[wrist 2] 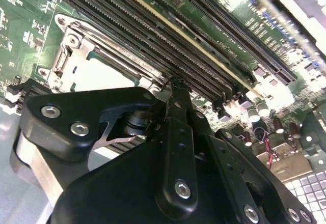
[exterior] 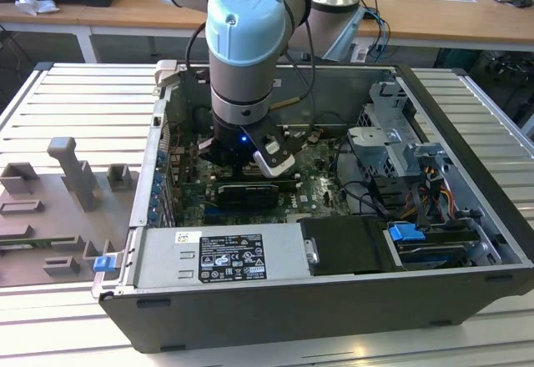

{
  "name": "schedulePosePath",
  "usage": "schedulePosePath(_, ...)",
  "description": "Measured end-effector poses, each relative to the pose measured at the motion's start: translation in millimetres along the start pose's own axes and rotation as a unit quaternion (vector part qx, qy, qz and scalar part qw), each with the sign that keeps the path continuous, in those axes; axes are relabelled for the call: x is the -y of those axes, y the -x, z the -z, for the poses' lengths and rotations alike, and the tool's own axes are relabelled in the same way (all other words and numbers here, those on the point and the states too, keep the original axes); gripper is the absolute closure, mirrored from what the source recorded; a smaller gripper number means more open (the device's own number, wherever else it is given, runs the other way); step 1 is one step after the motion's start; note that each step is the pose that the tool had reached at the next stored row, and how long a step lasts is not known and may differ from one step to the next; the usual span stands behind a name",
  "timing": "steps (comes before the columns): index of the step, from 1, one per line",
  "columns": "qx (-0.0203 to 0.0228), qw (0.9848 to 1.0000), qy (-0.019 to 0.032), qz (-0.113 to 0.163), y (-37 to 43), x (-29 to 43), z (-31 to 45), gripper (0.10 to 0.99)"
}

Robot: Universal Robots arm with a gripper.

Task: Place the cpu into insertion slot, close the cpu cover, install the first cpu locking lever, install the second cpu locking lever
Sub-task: 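Install the second cpu locking lever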

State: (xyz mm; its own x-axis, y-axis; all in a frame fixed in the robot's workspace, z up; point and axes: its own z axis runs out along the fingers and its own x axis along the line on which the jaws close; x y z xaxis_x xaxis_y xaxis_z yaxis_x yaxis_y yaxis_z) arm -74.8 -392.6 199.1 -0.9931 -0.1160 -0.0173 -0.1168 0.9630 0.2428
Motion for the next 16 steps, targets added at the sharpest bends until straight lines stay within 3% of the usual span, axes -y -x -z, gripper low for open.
schedulePosePath(2, -0.0001, 1.0000, 0.0036, 0.002, -0.7, 0.1, -1.7, 0.980)
schedulePosePath(7, -0.0003, 1.0000, 0.0042, 0.003, -2.3, 0.0, -1.8, 0.980)
schedulePosePath(11, 0.0001, 1.0000, 0.0049, 0.003, -2.1, -2.9, 9.4, 0.980)
schedulePosePath(16, 0.0001, 1.0000, 0.0048, 0.003, -2.1, -4.4, 15.3, 0.980)
